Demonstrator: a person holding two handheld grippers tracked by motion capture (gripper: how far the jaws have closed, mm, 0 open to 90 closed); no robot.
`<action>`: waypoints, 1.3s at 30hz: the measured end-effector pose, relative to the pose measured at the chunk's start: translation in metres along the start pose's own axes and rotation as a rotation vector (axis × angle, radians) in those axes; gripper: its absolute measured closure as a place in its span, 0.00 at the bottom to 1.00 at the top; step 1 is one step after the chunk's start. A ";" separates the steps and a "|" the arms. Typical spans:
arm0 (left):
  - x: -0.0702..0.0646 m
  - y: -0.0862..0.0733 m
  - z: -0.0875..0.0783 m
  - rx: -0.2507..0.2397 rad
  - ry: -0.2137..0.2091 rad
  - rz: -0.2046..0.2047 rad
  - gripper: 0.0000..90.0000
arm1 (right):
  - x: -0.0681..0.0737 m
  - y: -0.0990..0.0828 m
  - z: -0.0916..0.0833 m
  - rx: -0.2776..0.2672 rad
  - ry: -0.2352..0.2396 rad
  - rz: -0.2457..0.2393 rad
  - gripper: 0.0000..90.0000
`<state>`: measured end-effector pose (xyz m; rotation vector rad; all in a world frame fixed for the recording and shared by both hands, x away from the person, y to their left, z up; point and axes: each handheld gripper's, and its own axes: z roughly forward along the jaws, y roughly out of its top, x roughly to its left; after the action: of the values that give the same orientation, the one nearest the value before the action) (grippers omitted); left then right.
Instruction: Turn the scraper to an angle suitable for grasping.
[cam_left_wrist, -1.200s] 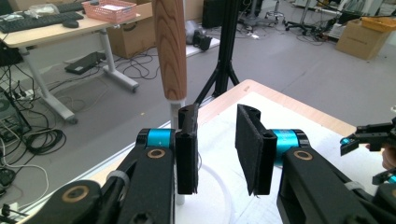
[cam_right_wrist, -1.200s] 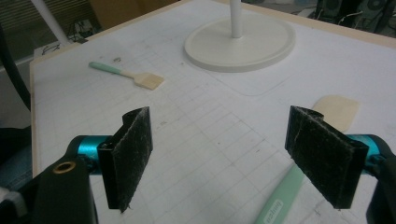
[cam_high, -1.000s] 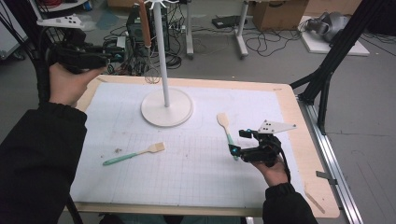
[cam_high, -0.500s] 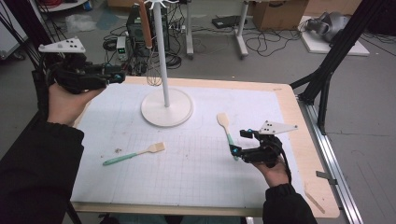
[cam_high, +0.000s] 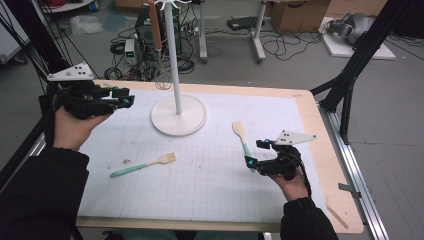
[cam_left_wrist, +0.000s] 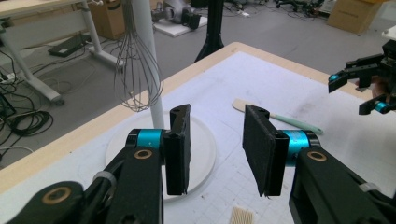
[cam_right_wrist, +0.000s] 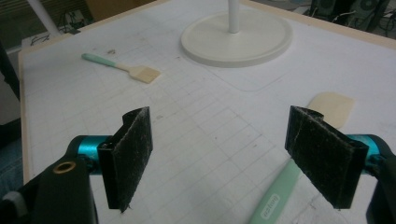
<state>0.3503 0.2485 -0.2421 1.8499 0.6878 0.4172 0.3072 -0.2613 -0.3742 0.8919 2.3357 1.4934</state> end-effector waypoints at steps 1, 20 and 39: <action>0.000 -0.002 0.000 0.001 -0.003 0.002 0.68 | 0.000 0.000 0.001 0.000 -0.001 -0.003 0.24; -0.022 -0.040 0.009 -0.017 -0.031 0.005 0.59 | -0.017 0.002 0.003 0.048 -0.058 0.045 0.32; -0.031 -0.067 -0.001 -0.044 -0.002 -0.002 0.51 | -0.037 0.009 0.017 0.136 -0.078 0.075 0.59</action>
<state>0.3090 0.2472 -0.3025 1.8080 0.6740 0.4253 0.3483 -0.2682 -0.3785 1.0634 2.3946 1.3134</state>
